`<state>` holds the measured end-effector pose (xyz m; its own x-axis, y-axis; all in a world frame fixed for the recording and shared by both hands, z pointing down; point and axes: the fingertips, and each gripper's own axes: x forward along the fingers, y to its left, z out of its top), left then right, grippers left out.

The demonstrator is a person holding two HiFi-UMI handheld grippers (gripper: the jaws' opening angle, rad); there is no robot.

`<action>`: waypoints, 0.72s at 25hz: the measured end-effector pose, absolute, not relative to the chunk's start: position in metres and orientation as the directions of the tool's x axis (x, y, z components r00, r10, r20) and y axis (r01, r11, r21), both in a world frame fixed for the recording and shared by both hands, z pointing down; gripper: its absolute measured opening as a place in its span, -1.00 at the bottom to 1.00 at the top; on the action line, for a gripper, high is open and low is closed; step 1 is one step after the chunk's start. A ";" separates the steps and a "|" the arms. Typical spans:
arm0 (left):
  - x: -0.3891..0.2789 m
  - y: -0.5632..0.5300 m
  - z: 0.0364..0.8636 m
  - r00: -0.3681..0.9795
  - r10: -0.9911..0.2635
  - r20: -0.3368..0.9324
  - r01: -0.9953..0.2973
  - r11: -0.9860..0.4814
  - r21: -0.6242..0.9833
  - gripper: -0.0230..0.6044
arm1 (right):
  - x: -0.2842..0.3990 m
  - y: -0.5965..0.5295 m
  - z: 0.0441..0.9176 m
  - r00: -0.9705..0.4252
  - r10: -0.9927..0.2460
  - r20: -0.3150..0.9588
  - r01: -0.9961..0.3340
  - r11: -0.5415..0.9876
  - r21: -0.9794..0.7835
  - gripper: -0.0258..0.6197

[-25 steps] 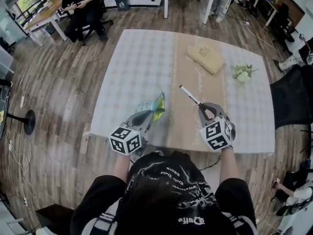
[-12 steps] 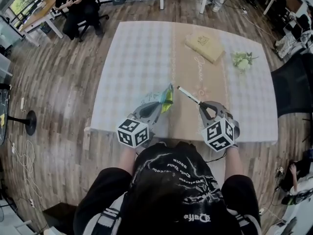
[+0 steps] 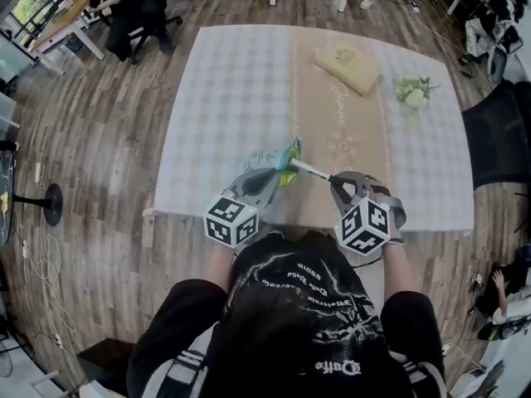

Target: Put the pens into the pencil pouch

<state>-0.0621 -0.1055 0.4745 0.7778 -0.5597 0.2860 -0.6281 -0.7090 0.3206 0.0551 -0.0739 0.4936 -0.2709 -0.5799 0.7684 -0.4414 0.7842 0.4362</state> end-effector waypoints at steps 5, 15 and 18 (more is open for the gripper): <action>-0.058 -0.097 0.481 0.783 -0.531 0.324 -0.615 -0.742 0.268 -0.84 | 0.048 -0.069 0.504 -0.250 -0.541 0.803 -0.372 0.820 0.436 -0.71; -0.046 -0.084 0.488 0.792 -0.486 0.370 -0.580 -0.788 0.206 -0.84 | 0.026 -0.070 0.512 -0.231 -0.510 0.829 -0.282 0.850 0.444 -0.71; -0.045 -0.078 0.489 0.793 -0.479 0.376 -0.573 -0.795 0.196 -0.84 | 0.018 -0.067 0.515 -0.221 -0.500 0.838 -0.276 0.856 0.438 -0.71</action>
<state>-0.0452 -0.0784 0.4887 0.7931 -0.4789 0.3763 -0.5734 -0.7954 0.1963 0.0183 -0.0667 0.5149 -0.2206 -0.4998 0.8376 -0.2761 0.8556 0.4378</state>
